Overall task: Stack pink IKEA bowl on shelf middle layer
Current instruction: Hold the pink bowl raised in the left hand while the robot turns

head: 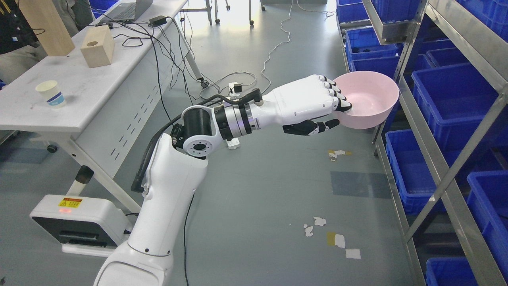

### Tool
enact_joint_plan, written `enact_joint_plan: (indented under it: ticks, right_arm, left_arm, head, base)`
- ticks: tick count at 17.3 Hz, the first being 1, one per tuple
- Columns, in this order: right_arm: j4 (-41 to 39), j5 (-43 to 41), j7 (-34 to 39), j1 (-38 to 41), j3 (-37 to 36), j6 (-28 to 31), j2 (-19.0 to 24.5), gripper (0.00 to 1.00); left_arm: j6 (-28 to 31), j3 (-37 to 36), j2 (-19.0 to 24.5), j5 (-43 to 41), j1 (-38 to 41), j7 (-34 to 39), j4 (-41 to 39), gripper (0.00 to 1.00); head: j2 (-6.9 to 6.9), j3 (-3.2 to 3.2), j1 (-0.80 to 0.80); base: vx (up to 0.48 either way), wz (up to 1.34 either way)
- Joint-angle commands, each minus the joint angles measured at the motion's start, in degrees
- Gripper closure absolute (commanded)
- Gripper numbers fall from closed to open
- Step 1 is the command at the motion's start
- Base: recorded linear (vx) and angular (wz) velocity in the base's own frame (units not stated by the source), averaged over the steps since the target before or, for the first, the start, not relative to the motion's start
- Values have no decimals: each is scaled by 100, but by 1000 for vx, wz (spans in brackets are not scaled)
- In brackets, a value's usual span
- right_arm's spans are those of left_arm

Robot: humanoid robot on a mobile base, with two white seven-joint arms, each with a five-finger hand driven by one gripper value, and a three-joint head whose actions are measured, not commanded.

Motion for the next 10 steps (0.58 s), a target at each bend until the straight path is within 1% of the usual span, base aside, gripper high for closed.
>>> enact_joint_plan:
  ticks: [1, 10]
  right_arm:
    - [-100, 0, -2, 18, 0, -4, -100, 0]
    - [-100, 0, -2, 17, 0, -4, -100, 0]
  left_arm:
    - [-4, 9, 100, 0, 1, 1, -7, 95]
    - [-4, -9, 100, 0, 1, 1, -16, 94]
  head:
    - [0, 0, 0]
    - [0, 0, 0]
  base:
    - [321, -46]
    - [295, -29]
